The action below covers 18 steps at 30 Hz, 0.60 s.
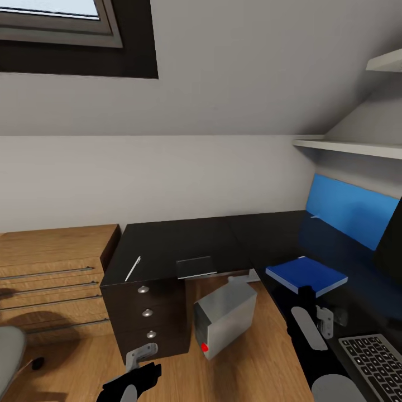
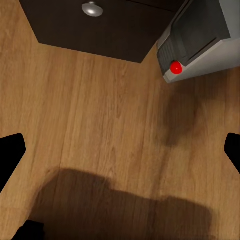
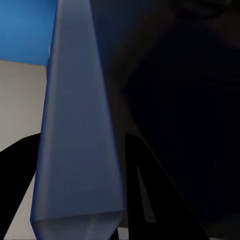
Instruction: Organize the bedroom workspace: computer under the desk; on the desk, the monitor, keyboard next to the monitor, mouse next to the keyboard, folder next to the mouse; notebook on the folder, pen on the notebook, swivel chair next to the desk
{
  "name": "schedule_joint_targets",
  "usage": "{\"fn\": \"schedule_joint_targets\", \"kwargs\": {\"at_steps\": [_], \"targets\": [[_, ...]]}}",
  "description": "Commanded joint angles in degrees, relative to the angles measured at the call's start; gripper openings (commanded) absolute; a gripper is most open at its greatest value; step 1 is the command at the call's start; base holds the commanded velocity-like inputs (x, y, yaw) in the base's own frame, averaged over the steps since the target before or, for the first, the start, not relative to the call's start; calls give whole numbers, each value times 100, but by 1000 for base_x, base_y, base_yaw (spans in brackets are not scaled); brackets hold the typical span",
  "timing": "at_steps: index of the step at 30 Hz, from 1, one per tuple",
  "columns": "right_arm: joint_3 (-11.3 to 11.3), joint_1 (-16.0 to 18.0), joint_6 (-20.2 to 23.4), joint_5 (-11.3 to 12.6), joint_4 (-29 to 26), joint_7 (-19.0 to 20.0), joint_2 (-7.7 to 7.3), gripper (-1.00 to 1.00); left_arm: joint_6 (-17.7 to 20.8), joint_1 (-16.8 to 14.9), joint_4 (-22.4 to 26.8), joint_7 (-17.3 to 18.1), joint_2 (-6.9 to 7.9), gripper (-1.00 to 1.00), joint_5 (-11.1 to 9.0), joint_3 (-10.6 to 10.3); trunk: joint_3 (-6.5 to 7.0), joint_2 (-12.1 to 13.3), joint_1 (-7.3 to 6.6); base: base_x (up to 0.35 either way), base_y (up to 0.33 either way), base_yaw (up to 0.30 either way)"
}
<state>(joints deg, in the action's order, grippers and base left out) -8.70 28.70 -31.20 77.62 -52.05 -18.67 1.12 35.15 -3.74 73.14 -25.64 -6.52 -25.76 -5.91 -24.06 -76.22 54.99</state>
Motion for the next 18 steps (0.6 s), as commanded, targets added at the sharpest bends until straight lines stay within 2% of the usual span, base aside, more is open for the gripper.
{"fn": "schedule_joint_targets", "kwargs": {"at_steps": [1,18], "targets": [[-9,4,-14,30,-7,-5,5,-100,10,-4,7,-55,1,100,-60,-7,-7,-4,0,0,0,0],[-14,4,-47,22,-24,-4,28,-100,10,-4,7,-55,1,100,-52,-7,-7,-4,0,0,0,0]]}}
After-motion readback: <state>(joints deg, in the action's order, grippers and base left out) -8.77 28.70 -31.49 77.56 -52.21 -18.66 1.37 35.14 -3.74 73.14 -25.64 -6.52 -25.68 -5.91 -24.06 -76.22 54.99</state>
